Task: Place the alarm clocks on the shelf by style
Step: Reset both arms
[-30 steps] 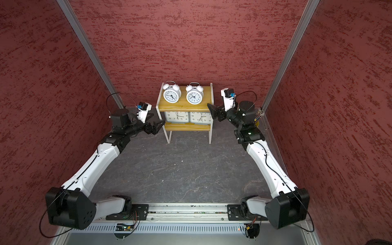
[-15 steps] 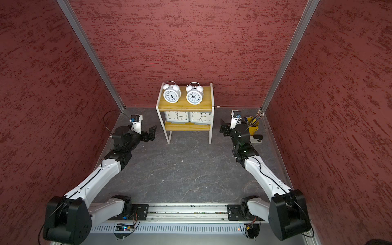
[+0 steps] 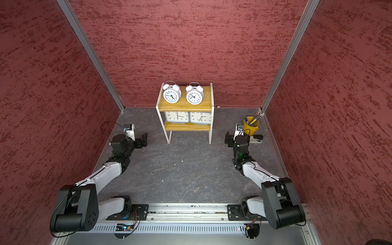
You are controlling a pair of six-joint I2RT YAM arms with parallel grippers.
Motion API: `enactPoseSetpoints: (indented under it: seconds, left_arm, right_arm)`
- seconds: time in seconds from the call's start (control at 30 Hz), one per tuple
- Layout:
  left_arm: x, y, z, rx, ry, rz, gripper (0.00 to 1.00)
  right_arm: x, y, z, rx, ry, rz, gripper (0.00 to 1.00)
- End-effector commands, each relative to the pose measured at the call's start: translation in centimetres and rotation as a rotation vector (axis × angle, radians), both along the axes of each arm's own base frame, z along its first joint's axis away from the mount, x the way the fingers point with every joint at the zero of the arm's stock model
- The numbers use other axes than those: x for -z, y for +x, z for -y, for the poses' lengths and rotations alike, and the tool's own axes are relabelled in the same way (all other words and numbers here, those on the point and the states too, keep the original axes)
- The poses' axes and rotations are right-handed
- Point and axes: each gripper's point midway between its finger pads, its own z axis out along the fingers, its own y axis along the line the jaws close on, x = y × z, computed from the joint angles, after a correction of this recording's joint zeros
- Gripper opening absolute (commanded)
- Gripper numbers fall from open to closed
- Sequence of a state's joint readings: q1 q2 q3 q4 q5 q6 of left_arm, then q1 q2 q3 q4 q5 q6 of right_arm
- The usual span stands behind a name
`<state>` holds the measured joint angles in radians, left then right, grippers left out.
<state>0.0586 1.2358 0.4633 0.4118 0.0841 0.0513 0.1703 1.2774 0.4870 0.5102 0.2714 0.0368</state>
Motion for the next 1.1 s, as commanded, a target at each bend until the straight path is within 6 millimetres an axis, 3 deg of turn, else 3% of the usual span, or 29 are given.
enactPoseSetpoints:
  seconds: [0.0, 0.1, 0.3, 0.63, 0.77, 0.93, 1.07]
  left_arm:
    - [-0.7, 0.4, -0.1, 0.030, -0.051, 0.093, 1.00]
    - [-0.3, 0.6, -0.2, 0.064, -0.101, 0.109, 1.00]
    - [0.4, 1.1, 0.3, 0.111, -0.134, 0.118, 1.00]
    - [1.8, 1.4, 1.0, 0.159, -0.136, 0.118, 1.00]
    - [1.9, 1.6, 1.1, 0.152, -0.125, 0.113, 1.00]
    - [3.0, 1.3, 2.4, 0.179, -0.070, 0.133, 1.00]
    - [3.2, 1.8, 1.0, 0.090, -0.073, 0.108, 1.00]
  right_arm:
    - [-1.6, 0.6, 1.0, 0.009, 0.025, 0.070, 0.95]
    - [-1.5, 0.6, 1.8, 0.010, 0.035, 0.065, 0.95]
    - [0.4, 0.5, 2.4, 0.004, 0.033, -0.027, 0.95]
    - [2.4, 0.2, 1.9, -0.048, -0.012, 0.082, 0.95]
    - [4.5, 0.0, 1.3, -0.082, -0.020, 0.111, 0.95]
    - [4.6, 0.1, 1.7, -0.063, -0.018, 0.091, 0.98]
    - [4.6, 0.7, 2.0, -0.037, -0.013, 0.072, 0.98]
